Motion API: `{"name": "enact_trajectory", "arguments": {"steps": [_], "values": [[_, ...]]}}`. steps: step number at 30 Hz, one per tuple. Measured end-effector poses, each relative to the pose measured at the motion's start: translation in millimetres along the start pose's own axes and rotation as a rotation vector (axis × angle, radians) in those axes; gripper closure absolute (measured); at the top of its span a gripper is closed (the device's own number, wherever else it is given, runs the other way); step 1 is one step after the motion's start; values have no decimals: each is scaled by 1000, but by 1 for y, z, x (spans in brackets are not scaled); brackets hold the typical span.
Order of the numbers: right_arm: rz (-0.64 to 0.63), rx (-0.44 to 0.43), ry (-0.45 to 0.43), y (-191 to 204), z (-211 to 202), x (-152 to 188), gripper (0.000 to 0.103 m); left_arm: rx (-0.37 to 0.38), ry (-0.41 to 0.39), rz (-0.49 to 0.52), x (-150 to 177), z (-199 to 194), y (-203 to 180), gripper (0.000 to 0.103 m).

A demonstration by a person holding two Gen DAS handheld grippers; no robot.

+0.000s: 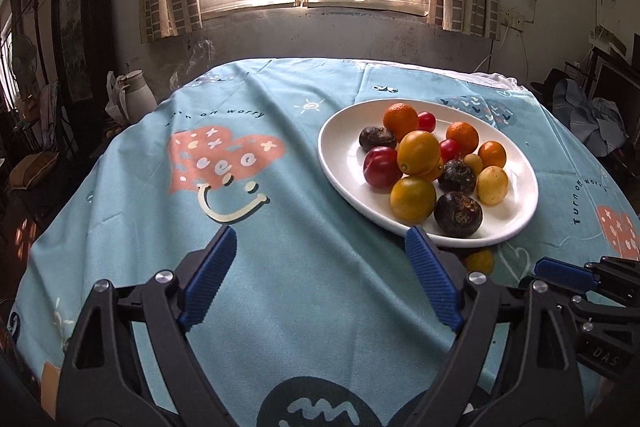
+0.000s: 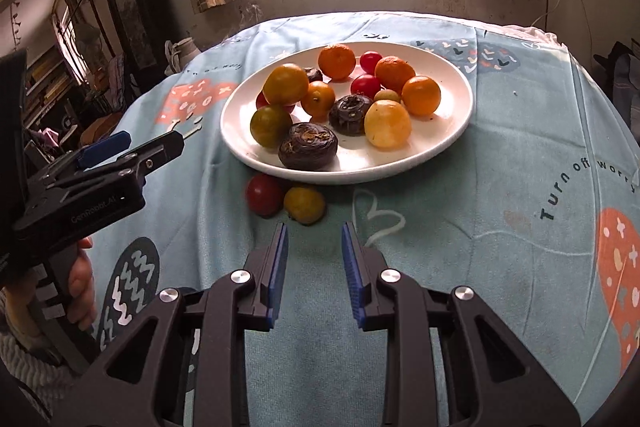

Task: Organize fruits
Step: 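Grasp a small yellow fruit with the right gripper while the left gripper grasps a red cherry tomato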

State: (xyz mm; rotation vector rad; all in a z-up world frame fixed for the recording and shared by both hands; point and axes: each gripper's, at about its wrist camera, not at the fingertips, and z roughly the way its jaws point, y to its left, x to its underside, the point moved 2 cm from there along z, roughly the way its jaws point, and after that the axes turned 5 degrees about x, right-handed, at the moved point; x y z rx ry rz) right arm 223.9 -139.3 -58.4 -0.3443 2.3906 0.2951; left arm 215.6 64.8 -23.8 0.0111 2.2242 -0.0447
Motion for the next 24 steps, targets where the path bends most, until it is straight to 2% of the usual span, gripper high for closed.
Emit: {"name": "enact_trajectory", "arguments": {"steps": [4,7,11,15,20,24], "values": [[-51,21,23,8,17,-3,75,-18,-5,50,2,-1,-7,15],[-61,12,51,11,31,-7,75,-20,11,41,2,1,-4,15],[-86,36,42,17,41,-14,75,-8,27,37,0,5,-4,15],[-79,12,55,17,47,-17,74,8,37,61,2,6,-10,15],[-60,-21,89,8,35,-11,76,51,54,108,9,6,-24,15],[-2,32,29,-20,5,-10,76,127,75,167,17,9,-44,15]]}}
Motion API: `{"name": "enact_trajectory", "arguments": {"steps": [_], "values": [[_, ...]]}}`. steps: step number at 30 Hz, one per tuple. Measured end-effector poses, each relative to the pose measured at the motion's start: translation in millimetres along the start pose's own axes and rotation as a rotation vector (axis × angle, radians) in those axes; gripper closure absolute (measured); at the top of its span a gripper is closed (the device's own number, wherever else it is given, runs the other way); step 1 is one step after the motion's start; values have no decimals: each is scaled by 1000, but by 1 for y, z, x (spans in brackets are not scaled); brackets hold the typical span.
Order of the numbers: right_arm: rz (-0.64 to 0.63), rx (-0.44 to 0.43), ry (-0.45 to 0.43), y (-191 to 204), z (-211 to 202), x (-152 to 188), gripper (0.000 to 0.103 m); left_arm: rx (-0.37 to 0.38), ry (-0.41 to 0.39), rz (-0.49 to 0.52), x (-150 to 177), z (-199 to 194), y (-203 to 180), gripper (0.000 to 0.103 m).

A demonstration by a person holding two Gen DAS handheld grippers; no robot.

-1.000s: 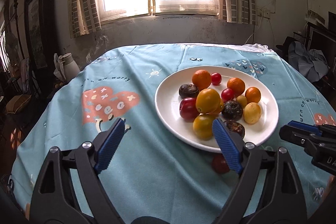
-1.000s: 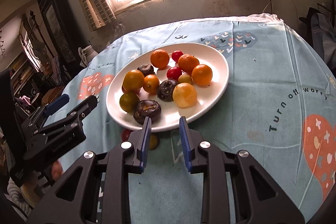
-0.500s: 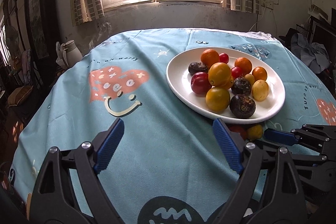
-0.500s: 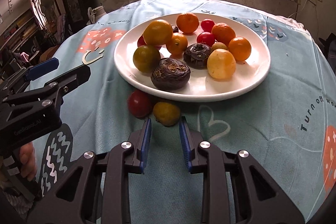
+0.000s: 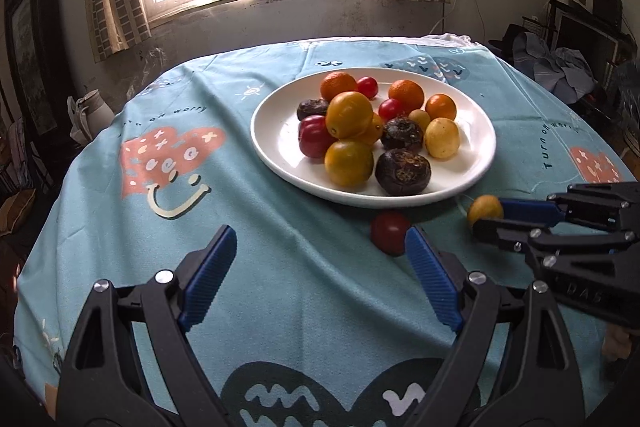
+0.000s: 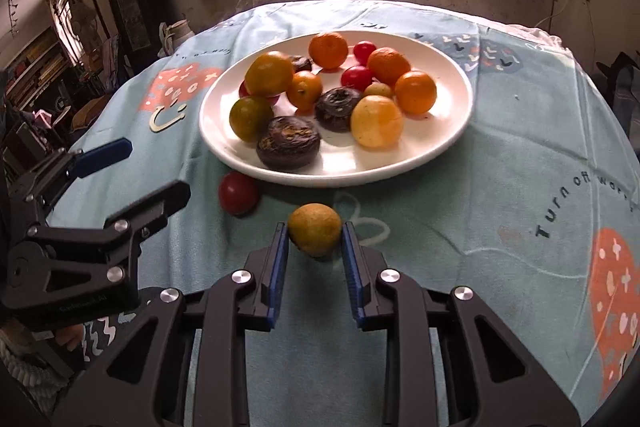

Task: Organize fruits
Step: 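Grasp a small yellow fruit with the right gripper while the left gripper grasps a red cherry tomato, then place the yellow fruit and cherry tomato on the white plate and open both grippers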

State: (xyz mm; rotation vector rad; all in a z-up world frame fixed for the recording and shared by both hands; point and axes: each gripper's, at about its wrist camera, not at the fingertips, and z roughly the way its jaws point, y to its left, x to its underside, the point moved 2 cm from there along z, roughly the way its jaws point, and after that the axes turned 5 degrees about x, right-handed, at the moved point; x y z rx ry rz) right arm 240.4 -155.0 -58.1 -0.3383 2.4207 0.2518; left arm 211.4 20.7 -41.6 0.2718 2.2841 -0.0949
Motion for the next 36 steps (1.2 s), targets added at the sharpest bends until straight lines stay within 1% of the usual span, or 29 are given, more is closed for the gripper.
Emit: {"name": "enact_trajectory", "arguments": {"steps": [2,4,5,7,9,11,13,17,23,26,29,31,34,36], "values": [[62,3,-33,-16,-11,-3,76,22,16,40,2,7,-13,16],[98,-5,-54,-24,-17,-6,76,36,31,67,3,14,-23,18],[103,-10,-59,-25,-18,-7,76,50,40,70,3,17,-26,22],[103,-18,-63,-23,-20,-7,76,78,59,62,1,25,-28,27],[103,-22,-62,-22,-20,-7,76,100,83,50,-1,34,-29,35],[109,-23,-61,-23,-21,-7,76,115,102,34,-3,41,-29,36],[120,-24,-60,-25,-21,-7,76,131,118,15,-5,48,-28,41],[127,-31,-54,-25,-20,-7,76,143,163,-10,-7,63,-25,56],[130,-35,-51,-26,-19,-6,76,155,150,-30,-8,62,-20,74],[131,-38,-54,-26,-20,-7,76,150,135,-16,-6,54,-21,74],[129,-48,-61,-24,-25,-5,76,153,123,1,1,37,-24,74],[128,-54,-75,-22,-30,-4,76,157,91,11,3,19,-26,74],[124,-54,-120,-19,-43,-9,76,146,7,10,-12,-6,-24,75],[117,-44,-143,-17,-46,-19,76,132,-21,2,-31,-9,-20,75]]}}
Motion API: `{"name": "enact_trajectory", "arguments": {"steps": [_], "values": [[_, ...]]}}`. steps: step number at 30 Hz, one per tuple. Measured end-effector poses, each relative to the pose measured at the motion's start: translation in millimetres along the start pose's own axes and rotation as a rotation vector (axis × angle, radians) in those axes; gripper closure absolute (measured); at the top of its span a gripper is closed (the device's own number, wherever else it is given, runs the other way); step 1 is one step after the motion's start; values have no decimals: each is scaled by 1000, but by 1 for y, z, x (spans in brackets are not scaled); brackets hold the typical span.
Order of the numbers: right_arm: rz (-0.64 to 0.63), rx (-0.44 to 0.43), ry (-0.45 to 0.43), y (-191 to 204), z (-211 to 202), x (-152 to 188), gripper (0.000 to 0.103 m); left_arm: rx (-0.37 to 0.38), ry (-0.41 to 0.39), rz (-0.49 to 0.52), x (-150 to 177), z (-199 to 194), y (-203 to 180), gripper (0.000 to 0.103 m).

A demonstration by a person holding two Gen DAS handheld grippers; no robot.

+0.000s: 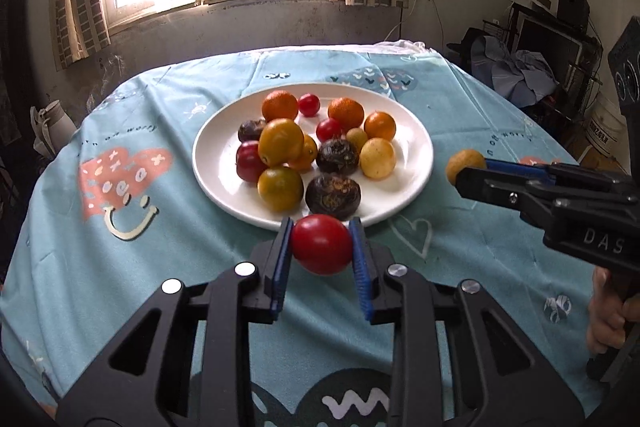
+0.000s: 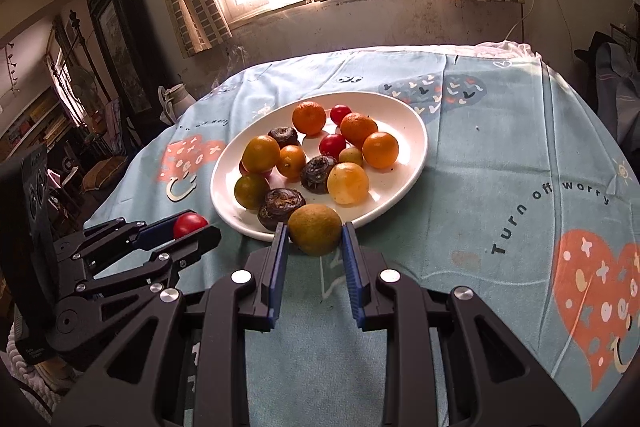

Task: Organize fruits
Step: 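Place the yellow fruit and cherry tomato on the white plate and open both grippers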

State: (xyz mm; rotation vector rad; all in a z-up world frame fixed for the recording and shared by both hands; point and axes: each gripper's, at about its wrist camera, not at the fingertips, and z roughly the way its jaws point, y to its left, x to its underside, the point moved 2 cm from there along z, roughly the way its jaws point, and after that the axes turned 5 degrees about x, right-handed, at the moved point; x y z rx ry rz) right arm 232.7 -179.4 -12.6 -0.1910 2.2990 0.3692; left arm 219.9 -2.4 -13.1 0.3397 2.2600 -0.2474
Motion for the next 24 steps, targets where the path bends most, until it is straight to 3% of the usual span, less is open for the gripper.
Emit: {"name": "enact_trajectory", "arguments": {"steps": [7,11,19,20,23,24], "values": [[13,42,7,0,40,-37,76,-141,-32,-23,-52,39,22,75],[-3,63,15,0,68,-47,76,-162,-23,-52,-55,62,37,74],[3,81,22,-4,100,-50,75,-165,-66,-56,-66,73,45,73],[2,81,27,-4,102,-49,75,-172,-68,-53,-67,74,46,69],[-1,86,38,-4,105,-49,75,-195,-84,-54,-68,74,46,43],[-4,87,36,-4,105,-49,75,-202,-87,-50,-68,75,45,42]]}}
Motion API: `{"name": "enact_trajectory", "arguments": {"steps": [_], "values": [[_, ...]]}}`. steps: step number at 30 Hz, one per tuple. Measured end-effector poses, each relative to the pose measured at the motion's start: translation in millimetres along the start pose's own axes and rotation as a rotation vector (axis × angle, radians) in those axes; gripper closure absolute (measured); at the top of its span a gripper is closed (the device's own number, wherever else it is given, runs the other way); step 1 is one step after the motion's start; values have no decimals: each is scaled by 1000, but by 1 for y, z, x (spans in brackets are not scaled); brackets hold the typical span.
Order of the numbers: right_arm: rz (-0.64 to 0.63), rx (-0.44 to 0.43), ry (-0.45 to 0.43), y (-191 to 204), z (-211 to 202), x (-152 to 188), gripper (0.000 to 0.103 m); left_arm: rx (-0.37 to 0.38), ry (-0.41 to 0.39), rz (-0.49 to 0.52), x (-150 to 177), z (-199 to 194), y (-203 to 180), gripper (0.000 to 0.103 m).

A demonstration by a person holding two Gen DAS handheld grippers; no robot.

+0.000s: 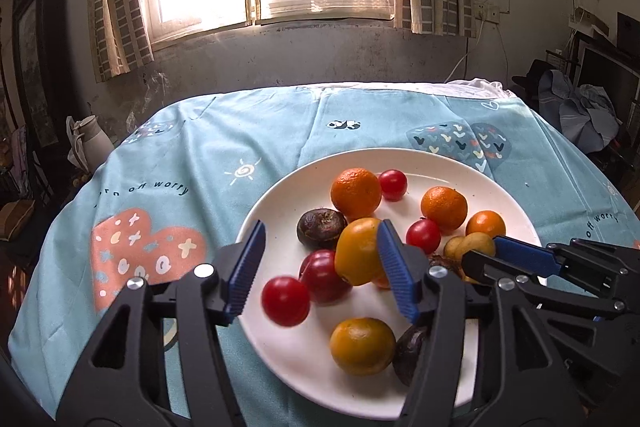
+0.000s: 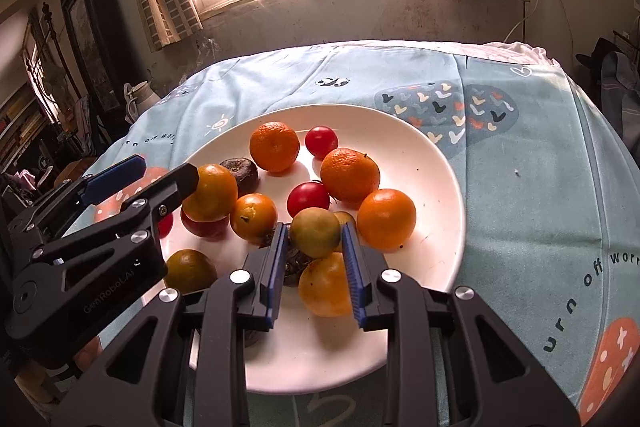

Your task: Organize fruits

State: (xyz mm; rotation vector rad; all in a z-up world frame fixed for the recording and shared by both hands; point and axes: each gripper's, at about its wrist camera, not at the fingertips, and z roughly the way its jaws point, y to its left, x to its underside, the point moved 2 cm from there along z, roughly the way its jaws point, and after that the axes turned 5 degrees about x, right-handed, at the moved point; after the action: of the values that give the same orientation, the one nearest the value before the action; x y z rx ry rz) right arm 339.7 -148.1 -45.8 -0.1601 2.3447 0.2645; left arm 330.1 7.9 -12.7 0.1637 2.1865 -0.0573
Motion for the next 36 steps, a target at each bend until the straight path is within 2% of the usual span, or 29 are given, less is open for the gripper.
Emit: {"name": "enact_trajectory", "arguments": {"steps": [2,3,4,6,15,19,23,26,28,29,30,33,36], "values": [[-7,13,-4,1,-2,0,62,2,5,14,1,0,-3,42],[-2,43,-15,0,-5,-1,49,-17,2,14,1,0,-2,42],[2,57,-39,-2,-8,-1,44,-22,-1,10,1,-1,-1,40],[7,48,-65,-5,-14,-2,43,-10,-1,-5,0,-3,2,31],[-5,71,-96,-1,-42,5,41,-39,-44,-6,4,-34,1,21],[-2,71,-118,3,-61,13,41,-36,-61,-25,11,-56,2,20],[-17,78,-150,9,-85,28,41,-52,-98,-37,19,-85,1,14],[-13,96,-184,10,-105,41,34,-61,-127,-40,27,-105,-4,11],[-3,124,-203,9,-118,49,21,-69,-127,-36,33,-115,-5,9],[3,153,-212,8,-123,52,8,-66,-125,-45,38,-119,-4,7],[6,176,-221,7,-127,55,1,-54,-120,-63,42,-123,-1,2],[26,165,-202,4,-132,61,1,-20,-60,-90,55,-123,6,2],[36,164,-162,0,-130,70,1,-47,-26,-73,64,-120,6,2]]}}
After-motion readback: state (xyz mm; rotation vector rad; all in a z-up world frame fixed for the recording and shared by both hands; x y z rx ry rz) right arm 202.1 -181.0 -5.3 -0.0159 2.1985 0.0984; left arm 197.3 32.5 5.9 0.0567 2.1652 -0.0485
